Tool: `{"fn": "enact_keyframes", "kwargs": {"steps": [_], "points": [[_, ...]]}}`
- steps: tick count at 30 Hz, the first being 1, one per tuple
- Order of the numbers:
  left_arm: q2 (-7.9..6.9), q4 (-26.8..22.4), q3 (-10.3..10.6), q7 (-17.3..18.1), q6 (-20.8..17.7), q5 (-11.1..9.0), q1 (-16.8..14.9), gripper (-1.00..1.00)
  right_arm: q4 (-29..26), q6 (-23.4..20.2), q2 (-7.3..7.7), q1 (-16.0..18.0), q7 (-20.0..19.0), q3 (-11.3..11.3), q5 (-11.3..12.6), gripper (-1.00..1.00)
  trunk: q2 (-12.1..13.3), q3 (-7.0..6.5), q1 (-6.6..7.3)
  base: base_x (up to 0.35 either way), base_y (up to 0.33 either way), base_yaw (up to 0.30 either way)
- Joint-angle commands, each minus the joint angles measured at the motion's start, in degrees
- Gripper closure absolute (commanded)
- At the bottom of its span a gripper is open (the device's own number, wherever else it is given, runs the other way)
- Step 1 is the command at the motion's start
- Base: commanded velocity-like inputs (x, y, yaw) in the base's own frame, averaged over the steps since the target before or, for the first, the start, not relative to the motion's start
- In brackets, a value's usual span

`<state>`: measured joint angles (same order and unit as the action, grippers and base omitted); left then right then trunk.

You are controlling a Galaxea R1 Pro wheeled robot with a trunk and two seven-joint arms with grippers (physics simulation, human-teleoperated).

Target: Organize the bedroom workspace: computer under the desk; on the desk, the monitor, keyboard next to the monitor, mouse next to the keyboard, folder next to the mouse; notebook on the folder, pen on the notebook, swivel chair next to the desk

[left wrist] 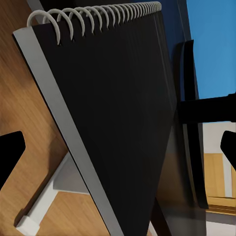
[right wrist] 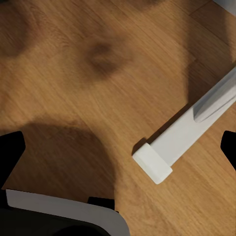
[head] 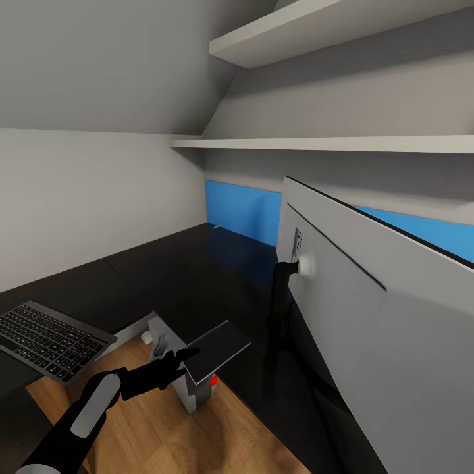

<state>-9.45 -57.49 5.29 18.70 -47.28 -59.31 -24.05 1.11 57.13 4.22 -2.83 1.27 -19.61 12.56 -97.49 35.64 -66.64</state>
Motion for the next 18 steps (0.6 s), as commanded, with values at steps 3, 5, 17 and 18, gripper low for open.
{"fn": "enact_keyframes", "kwargs": {"steps": [3,5,17,18], "points": [[-0.04,0.0,0.1,0.2,-0.1,0.1,0.0,-1.0,0.0,0.2,0.05,0.0,0.1,-0.4,0.4,-1.0,0.0,0.04,0.0,0.0,0.0,0.0],[-0.04,0.0,0.1,0.2,-0.1,0.1,0.0,-1.0,0.0,0.2,0.13,0.0,0.1,-0.4,0.4,-1.0,0.0,0.04,0.0,0.0,0.0,0.0],[2.23,-1.7,-0.1,0.7,-0.5,-0.5,0.7,-1.0,0.1,-0.3,-2.03,0.0,0.0,-0.4,0.5,-1.0,0.0,0.04,0.0,0.0,0.0,0.0],[2.56,-1.8,-0.2,0.8,-0.5,-0.5,0.7,-1.0,0.1,-0.2,-2.35,0.0,0.0,-0.4,0.5,-1.0,0.0,0.04,0.0,0.0,0.0,0.0]]}}
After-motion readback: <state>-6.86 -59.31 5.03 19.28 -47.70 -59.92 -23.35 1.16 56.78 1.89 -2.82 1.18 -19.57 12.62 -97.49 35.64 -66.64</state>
